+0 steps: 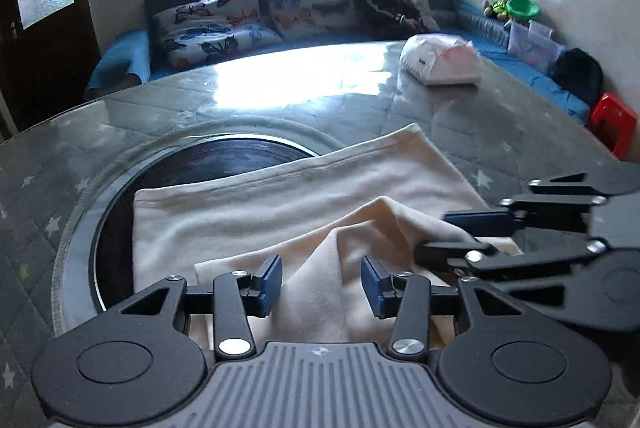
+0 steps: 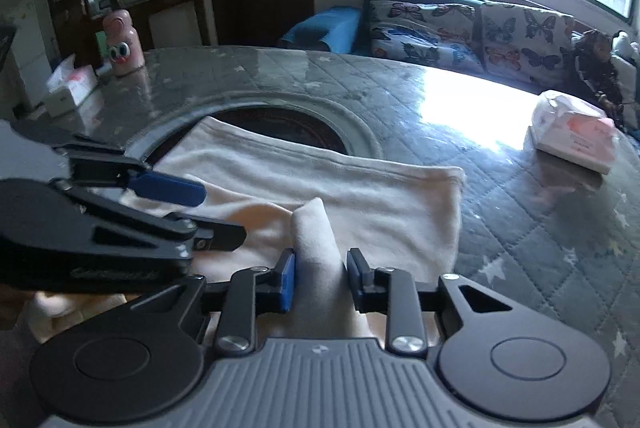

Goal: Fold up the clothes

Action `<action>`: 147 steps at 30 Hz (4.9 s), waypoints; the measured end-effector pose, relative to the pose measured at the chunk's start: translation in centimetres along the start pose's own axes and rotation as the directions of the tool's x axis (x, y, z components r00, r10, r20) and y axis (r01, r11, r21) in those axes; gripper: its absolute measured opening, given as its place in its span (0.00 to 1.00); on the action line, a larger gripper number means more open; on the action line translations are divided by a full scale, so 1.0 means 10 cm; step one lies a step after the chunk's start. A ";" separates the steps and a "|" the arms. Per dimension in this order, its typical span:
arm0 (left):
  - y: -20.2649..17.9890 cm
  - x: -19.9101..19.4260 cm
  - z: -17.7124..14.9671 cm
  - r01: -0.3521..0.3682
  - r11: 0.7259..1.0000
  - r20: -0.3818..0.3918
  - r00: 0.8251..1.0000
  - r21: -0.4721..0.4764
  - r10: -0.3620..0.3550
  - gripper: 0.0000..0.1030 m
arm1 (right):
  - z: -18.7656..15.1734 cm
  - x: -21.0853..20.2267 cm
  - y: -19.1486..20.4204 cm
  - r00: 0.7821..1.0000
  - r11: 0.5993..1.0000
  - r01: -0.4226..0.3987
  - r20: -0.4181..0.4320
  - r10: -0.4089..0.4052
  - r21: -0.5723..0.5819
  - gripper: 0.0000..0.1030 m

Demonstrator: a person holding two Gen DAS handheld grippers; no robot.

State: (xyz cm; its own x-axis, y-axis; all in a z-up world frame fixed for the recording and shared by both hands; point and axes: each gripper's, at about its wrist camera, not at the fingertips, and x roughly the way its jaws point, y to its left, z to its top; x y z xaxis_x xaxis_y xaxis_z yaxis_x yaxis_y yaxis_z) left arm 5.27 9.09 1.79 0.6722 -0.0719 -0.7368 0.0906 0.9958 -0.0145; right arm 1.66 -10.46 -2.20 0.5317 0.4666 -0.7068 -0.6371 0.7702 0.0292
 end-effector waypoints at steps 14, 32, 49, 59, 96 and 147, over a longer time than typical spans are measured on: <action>0.26 -0.23 -0.19 -0.022 0.992 0.034 0.999 -0.126 0.027 0.06 | -0.08 -0.02 -0.04 1.000 1.000 0.005 -0.002 -0.005 0.009 0.43; 0.42 -0.97 -0.80 -0.099 0.954 0.103 0.986 -0.285 0.133 0.06 | -0.33 -0.32 0.17 1.000 0.997 0.018 -0.023 -0.020 -0.075 0.54; 0.47 -1.07 -1.09 -0.110 0.957 0.074 0.988 -0.269 0.134 0.21 | 0.29 -0.11 0.54 0.997 0.982 -0.071 0.015 0.075 -0.174 0.50; 0.39 -1.03 -0.99 -0.122 0.969 0.088 0.986 -0.214 0.144 0.56 | 0.36 0.46 0.56 0.997 0.981 -0.053 -0.071 0.040 -0.189 0.30; 0.24 -0.74 -0.92 -0.132 0.975 0.054 0.988 -0.181 0.144 0.59 | -0.54 -0.80 -0.47 0.971 0.961 0.190 0.108 -0.215 0.201 0.08; 0.19 -0.86 -0.83 -0.157 0.970 0.076 0.982 -0.185 0.173 0.56 | -0.61 -0.85 -1.07 0.945 0.929 0.278 0.104 -0.310 0.244 0.07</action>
State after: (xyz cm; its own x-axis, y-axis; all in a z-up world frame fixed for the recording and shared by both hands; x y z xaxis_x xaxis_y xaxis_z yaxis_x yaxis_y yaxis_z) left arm -6.46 12.13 2.49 0.7318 0.0975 -0.6745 -0.1534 0.9879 -0.0235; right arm 0.56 -25.37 -0.80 0.7579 0.2473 -0.6037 -0.3080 0.9514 0.0032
